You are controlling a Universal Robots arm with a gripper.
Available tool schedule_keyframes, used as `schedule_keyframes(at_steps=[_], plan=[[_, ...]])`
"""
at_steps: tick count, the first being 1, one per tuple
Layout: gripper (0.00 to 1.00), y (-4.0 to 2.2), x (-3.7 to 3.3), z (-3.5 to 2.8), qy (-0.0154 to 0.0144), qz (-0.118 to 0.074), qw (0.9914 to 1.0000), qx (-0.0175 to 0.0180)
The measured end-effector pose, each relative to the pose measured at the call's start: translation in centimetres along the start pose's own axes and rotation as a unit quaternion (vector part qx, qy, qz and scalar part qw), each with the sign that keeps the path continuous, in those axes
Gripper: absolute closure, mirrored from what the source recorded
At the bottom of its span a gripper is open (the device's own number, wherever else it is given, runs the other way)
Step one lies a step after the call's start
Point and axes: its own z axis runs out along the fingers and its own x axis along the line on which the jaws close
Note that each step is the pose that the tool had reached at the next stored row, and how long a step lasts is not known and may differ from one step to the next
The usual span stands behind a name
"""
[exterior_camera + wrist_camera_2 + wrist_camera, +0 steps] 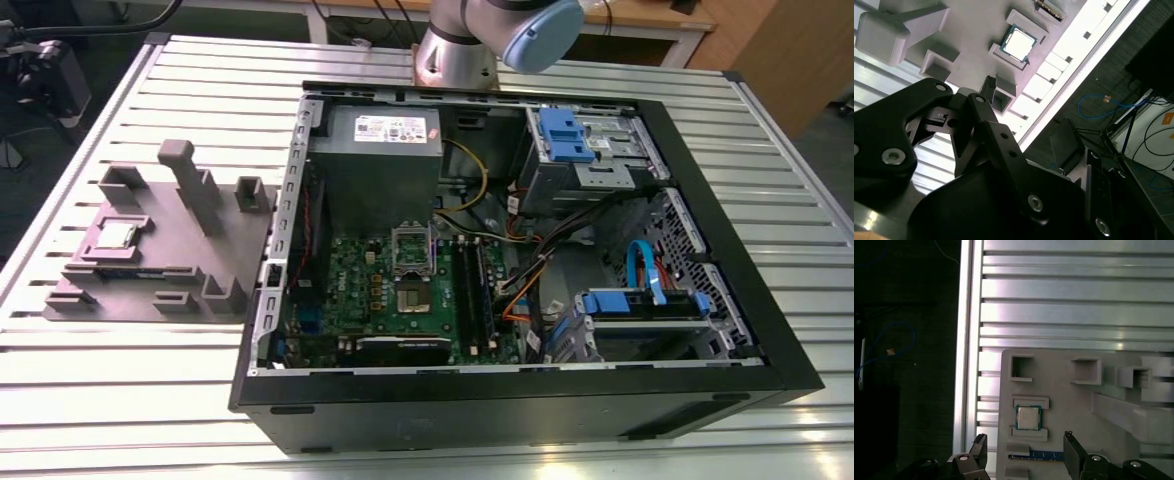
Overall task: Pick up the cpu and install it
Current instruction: 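Pick up the cpu and move it towards the insertion slot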
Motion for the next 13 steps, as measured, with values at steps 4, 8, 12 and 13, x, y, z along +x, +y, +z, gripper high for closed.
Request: schedule_keyframes(at_steps=[4, 8, 12, 13], plan=[[0.29, 0.00, 0.00, 0.11, 0.0000, 0.000, 1.00000, 0.0000], [0.29, -0.01, 0.00, 0.20, 0.0000, 0.000, 1.00000, 0.0000], [0.29, -0.01, -0.01, 0.29, 0.0000, 0.000, 1.00000, 0.0000], [0.29, -0.01, -0.01, 0.31, 0.0000, 0.000, 1.00000, 0.0000]])
